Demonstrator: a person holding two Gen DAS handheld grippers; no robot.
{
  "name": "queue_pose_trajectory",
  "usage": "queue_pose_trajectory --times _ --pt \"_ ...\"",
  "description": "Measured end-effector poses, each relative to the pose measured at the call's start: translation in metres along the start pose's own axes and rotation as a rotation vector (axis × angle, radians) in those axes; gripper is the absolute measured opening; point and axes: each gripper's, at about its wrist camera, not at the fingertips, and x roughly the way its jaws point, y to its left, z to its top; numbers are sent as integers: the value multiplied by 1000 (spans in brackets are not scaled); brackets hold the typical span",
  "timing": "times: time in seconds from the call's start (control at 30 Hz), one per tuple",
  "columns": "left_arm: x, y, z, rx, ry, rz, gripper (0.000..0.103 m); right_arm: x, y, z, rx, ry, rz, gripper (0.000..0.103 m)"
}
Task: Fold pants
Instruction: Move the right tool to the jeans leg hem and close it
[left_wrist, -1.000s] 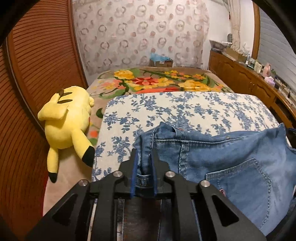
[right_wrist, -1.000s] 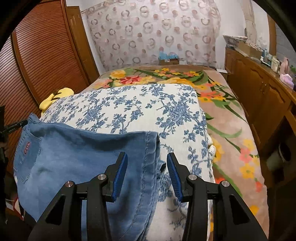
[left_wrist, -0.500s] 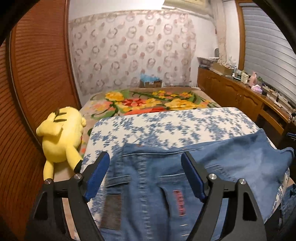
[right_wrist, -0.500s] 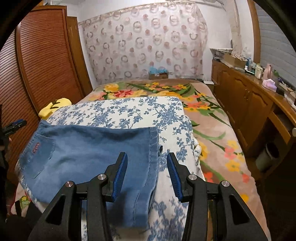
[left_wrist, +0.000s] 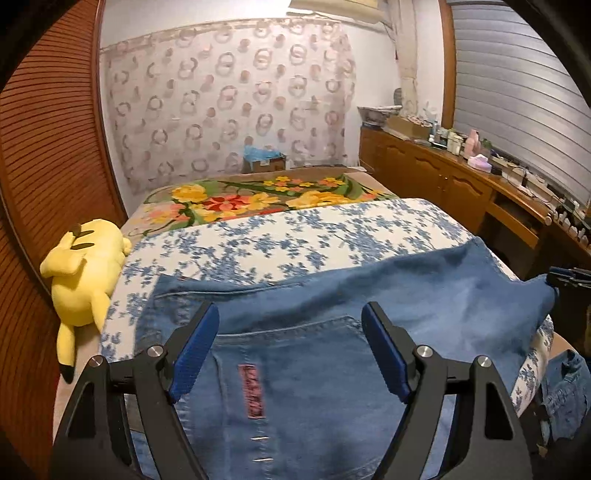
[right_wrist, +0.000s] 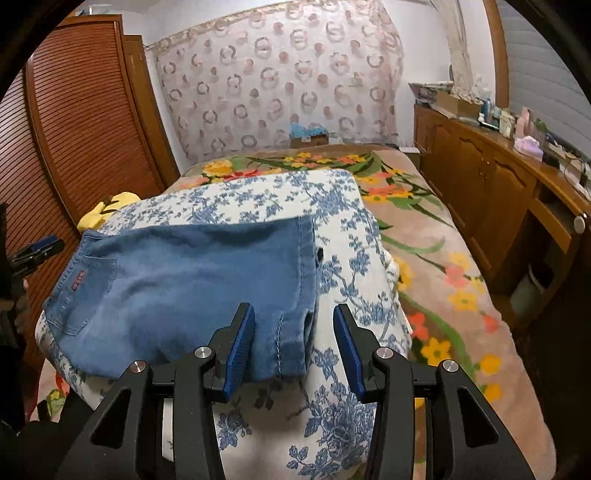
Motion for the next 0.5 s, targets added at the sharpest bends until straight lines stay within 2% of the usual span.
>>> queue_pose_trajectory --times 0.5 --pt "1 -37 -11 28 20 -60 80 -7 2 -8 21 42 3 46"
